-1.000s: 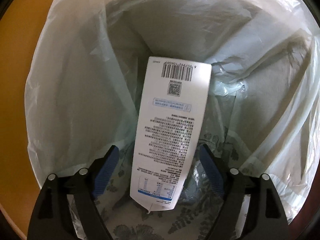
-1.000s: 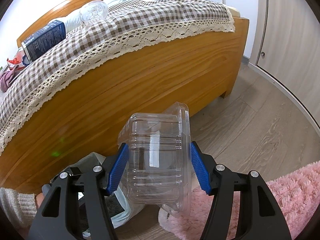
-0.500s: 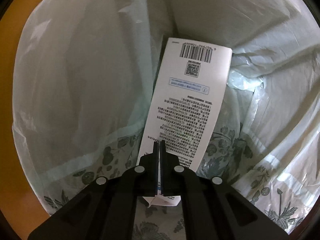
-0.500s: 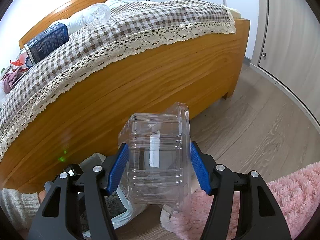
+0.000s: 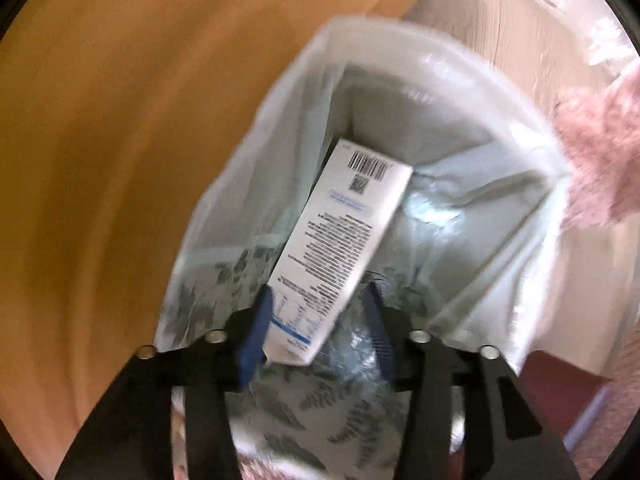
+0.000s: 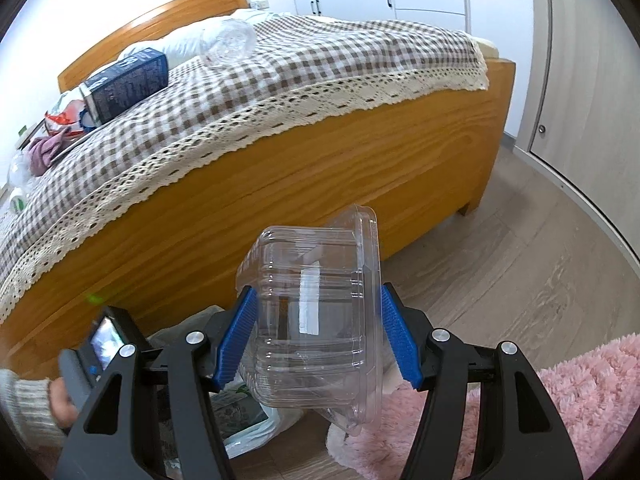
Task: Collect trash
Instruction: 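Withdraw the left tool from the bin while the right tool holds the plastic box above it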
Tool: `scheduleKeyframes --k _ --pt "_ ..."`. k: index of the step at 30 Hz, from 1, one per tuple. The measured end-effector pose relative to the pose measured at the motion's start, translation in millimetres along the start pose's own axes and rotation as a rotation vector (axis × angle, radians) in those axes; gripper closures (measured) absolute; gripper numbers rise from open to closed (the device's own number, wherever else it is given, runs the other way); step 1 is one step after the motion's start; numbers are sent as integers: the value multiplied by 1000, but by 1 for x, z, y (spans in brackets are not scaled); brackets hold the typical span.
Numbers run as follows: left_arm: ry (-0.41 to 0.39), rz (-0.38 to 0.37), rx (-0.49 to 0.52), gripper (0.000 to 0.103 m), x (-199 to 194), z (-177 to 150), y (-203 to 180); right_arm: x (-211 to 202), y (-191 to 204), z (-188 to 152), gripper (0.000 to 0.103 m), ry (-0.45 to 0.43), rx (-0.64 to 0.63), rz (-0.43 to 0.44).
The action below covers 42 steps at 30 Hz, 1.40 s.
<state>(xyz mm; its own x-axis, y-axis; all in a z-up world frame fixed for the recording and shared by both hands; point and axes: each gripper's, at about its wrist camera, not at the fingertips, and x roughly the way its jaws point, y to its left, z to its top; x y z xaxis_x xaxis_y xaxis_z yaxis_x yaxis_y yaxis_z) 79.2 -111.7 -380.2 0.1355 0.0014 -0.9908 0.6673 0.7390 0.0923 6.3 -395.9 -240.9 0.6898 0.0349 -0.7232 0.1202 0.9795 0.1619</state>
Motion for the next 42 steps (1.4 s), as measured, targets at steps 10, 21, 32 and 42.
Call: scheduleKeyframes --k 10,21,32,42 --pt "-148 -18 -221 19 -76 -31 0 -14 10 -4 42 -29 -41 35" --pt "-389 -92 -523 7 -120 -84 5 -29 39 -19 42 -82 -203 69" --pt "-383 -55 -628 7 -106 -103 21 -33 84 -37 42 -112 -392 93" --pt "-334 -45 -689 7 -99 -117 34 -14 128 -52 42 -52 -633 151"
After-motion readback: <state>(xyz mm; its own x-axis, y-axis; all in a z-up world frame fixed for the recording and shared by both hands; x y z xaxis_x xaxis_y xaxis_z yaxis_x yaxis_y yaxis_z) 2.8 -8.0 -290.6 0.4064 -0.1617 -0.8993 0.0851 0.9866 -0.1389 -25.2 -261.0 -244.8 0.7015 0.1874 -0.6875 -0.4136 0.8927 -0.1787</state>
